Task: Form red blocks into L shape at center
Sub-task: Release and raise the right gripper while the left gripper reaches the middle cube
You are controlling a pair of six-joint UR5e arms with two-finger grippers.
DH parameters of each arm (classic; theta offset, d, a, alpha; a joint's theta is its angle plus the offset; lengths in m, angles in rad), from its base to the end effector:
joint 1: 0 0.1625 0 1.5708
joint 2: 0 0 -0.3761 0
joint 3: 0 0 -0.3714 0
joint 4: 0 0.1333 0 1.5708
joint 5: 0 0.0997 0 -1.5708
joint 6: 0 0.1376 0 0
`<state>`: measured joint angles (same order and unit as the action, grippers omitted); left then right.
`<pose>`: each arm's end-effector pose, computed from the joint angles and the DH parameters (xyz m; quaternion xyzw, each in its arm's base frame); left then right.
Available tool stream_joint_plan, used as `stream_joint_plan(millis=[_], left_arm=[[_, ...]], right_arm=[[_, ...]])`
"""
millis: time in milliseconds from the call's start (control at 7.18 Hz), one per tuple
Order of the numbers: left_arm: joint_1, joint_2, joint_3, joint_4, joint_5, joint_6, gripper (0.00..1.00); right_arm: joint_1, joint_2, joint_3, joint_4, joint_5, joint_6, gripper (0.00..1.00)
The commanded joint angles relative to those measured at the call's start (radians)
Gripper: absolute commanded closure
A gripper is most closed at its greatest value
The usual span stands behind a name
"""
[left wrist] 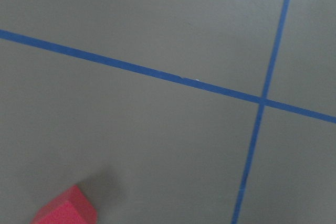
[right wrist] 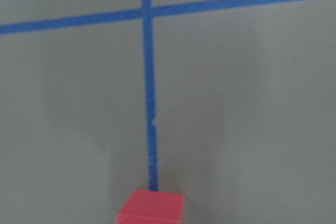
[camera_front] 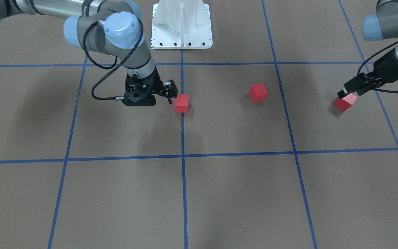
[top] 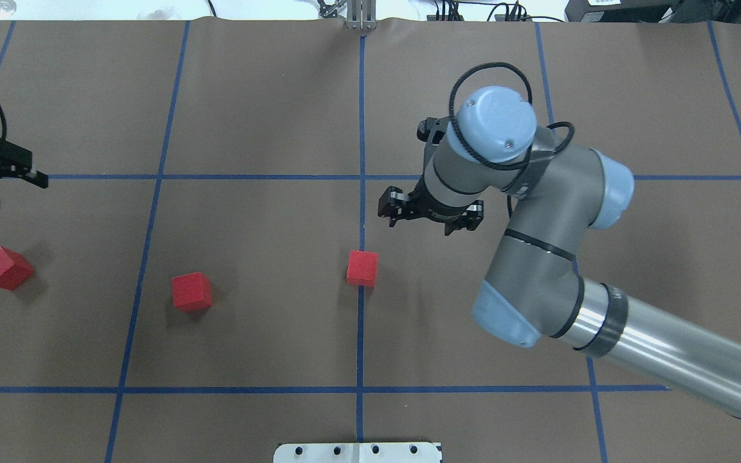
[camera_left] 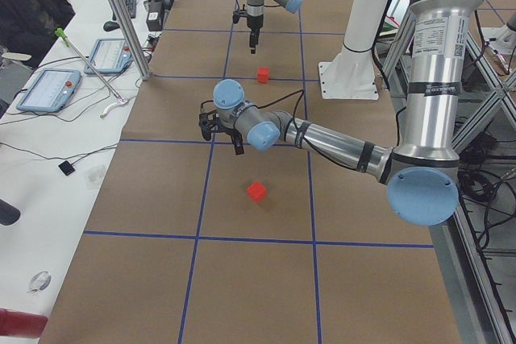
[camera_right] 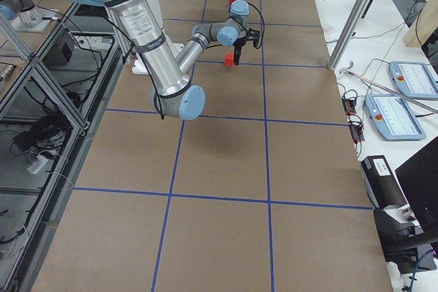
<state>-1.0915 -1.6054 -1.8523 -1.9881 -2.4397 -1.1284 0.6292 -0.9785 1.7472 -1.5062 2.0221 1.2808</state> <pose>0.2053 -0.4563 0.4222 -0.0572 0.5068 -0.1270 0.8507 -0.4708 -0.4333 0.2258 -0.0084 -0.4443 0.0612 0.8938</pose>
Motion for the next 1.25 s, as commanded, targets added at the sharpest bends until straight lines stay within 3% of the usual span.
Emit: stream_joint_plan(millis=[0,139,557,696,1114], left_arm=[[0.256,-0.022,-0.094,-0.003,0.226,-0.266,0.00],[0.309,-0.027,-0.117,-0.001,0.282,-0.296,0.00],[0.445,-0.123,-0.059,0.020,0.370,-0.315,0.08],[0.478,-0.133,-0.048,0.038,0.381,-0.315,0.01],[0.512,-0.165,-0.019,0.100,0.383,-0.306,0.01]], right_arm=[[0.090,-0.129,0.074,0.006,0.052,-0.090,0.01],[0.101,-0.140,0.071,0.006,0.049,-0.122,0.01],[0.107,-0.169,0.069,0.008,0.044,-0.133,0.01],[0.121,-0.175,0.068,0.008,0.044,-0.143,0.01],[0.151,-0.183,0.067,0.006,0.053,-0.170,0.01]])
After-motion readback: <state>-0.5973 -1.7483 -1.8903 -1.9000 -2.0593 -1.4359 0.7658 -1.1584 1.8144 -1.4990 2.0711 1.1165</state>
